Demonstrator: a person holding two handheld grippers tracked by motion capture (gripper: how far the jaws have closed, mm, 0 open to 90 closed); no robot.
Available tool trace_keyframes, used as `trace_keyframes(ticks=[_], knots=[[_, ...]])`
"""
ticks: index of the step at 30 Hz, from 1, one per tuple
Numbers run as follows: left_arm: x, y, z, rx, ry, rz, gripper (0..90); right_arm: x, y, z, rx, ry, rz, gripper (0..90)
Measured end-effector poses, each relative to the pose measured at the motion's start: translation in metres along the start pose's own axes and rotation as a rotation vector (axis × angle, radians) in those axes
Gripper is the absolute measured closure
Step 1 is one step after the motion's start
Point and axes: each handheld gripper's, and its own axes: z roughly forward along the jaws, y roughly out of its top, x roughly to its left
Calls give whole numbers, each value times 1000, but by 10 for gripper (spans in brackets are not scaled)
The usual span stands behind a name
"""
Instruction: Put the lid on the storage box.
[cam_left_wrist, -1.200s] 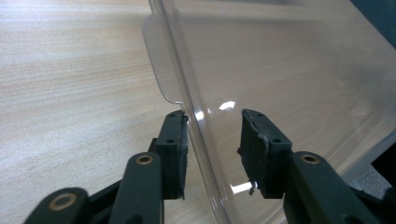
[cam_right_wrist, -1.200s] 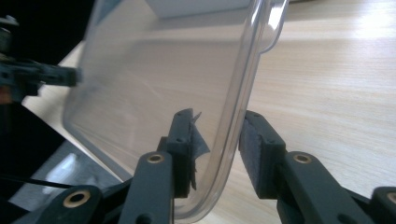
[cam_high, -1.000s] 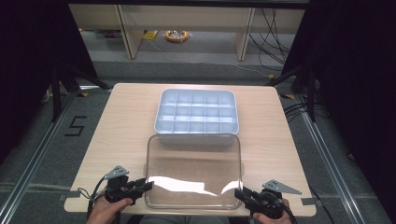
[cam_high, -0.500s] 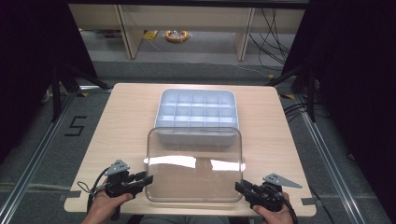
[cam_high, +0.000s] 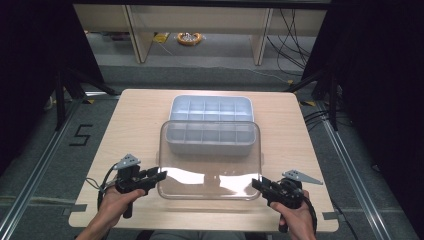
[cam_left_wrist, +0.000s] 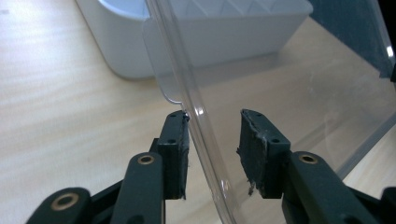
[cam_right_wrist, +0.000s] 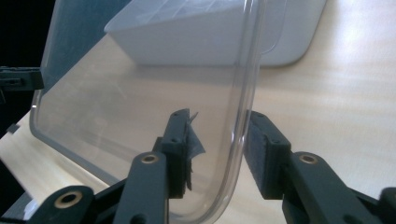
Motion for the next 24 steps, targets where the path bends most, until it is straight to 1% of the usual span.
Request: trace_keyframes(ticks=[1, 2, 3, 4, 5, 6, 7, 8, 9, 11, 12, 13, 14, 15, 16, 17, 19, 20, 21, 22, 23, 24], knots=[[1, 4, 0, 12, 5, 19, 616, 0, 0, 0, 0, 0, 0, 631], [2, 8, 1, 6, 6, 23, 618, -1, 8, 3, -13, 12, -4, 629], [3, 12, 2, 2, 6, 22, 618, -1, 8, 3, -13, 12, -4, 629], [3, 20, 5, -29, 16, 5, 620, -2, 16, 6, -25, -11, -11, 629], [3, 20, 5, -29, 16, 5, 620, -1, 20, 6, -17, -11, 12, 629], [4, 24, 6, -26, 20, 2, 620, -3, 24, 9, -34, -7, -9, 629], [6, 27, 8, -35, 16, 1, 621, -2, 27, 10, -34, -16, -1, 629], [7, 31, 9, -37, 23, -6, 621, -2, 27, 10, -34, -16, -1, 629], [9, 34, 11, -40, 20, -5, 621, -4, 31, 12, -45, -16, -13, 630], [11, 40, 14, -43, 28, -15, 622, -5, 41, 17, -50, -26, -20, 630], [13, 43, 16, -42, 30, -21, 622, -3, 44, 18, -46, -30, 2, 630], [15, 45, 17, -39, 35, -25, 622, -3, 44, 18, -46, -30, 2, 630], [17, 48, 19, -43, 29, -34, 621, -3, 48, 20, -53, -26, -3, 630], [19, 50, 21, -47, 32, -39, 622, -5, 51, 21, -53, -34, -23, 630], [20, 52, 21, -47, 38, -41, 622, -4, 54, 23, -58, -36, -8, 629], [22, 58, 23, -56, 38, -50, 622, -5, 60, 27, -67, -39, -19, 630], [23, 60, 24, -63, 45, -49, 622, -6, 63, 28, -70, -41, -24, 630], [24, 63, 25, -63, 48, -50, 622, -5, 66, 30, -72, -38, -4, 629], [25, 66, 26, -67, 47, -53, 622, -7, 69, 31, -70, -38, -19, 630], [25, 69, 27, -65, 50, -55, 621, -8, 74, 34, -81, -36, -12, 629], [26, 71, 28, -68, 58, -57, 621, -8, 74, 34, -81, -36, -12, 629], [27, 74, 30, -67, 57, -56, 621, -6, 76, 36, -79, -46, 14, 629]])
